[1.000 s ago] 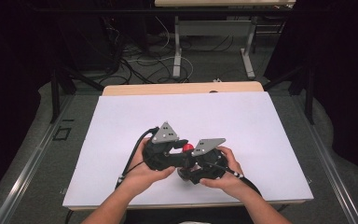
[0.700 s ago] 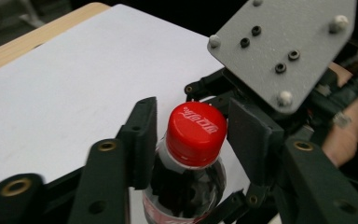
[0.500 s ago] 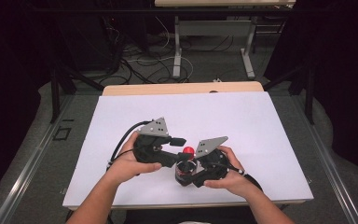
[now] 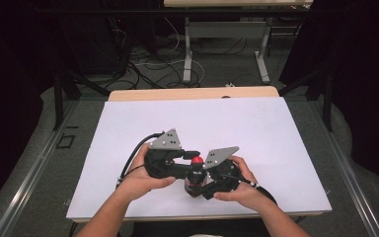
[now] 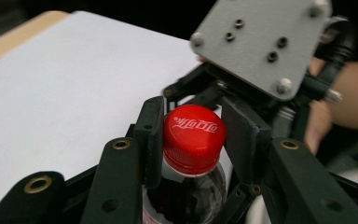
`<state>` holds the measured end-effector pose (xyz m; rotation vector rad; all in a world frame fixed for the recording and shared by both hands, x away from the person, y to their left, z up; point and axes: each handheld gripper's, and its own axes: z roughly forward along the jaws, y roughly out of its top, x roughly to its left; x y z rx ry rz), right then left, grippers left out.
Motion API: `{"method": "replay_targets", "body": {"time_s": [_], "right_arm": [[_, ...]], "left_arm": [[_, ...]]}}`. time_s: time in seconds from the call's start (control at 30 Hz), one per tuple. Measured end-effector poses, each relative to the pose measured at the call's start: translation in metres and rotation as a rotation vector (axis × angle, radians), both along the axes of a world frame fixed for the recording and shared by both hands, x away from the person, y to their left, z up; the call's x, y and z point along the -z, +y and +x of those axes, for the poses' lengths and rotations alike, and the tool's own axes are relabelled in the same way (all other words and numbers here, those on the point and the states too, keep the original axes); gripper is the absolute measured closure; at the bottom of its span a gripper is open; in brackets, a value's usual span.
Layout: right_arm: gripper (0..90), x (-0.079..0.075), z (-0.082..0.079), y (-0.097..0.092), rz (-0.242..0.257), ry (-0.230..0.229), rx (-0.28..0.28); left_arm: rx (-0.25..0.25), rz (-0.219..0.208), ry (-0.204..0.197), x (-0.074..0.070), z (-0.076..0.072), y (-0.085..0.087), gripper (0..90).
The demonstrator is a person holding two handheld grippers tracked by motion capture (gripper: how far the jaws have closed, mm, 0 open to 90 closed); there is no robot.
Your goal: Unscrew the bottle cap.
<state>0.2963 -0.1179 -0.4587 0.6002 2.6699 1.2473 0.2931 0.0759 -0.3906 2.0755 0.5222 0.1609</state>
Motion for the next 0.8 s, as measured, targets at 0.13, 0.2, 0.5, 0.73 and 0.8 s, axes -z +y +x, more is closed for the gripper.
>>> {"method": "replay_targets", "body": {"time_s": [0.13,0.2,0.5,0.73,0.8], "right_arm": [[29.6,0.002,0.0,0.002,-0.044,-0.026,0.099],[29.6,0.002,0.0,0.001,-0.044,-0.009,0.087],[29.6,-0.003,-0.001,-0.003,0.001,-0.003,-0.027],[29.6,-0.004,-0.006,0.002,0.016,0.0,-0.105],[29.6,-0.003,-0.007,0.003,0.008,0.007,-0.113]], "left_arm": [[-0.14,0.005,-0.016,0.003,-0.009,-0.009,61.6],[-0.138,0.02,-0.025,0.004,-0.012,-0.013,61.1],[0.186,-0.055,0.044,-0.003,0.012,0.011,45.8],[0.354,-0.107,0.068,0.003,0.027,0.022,52.7],[0.377,-0.106,0.077,0.005,0.027,0.02,56.3]]}}
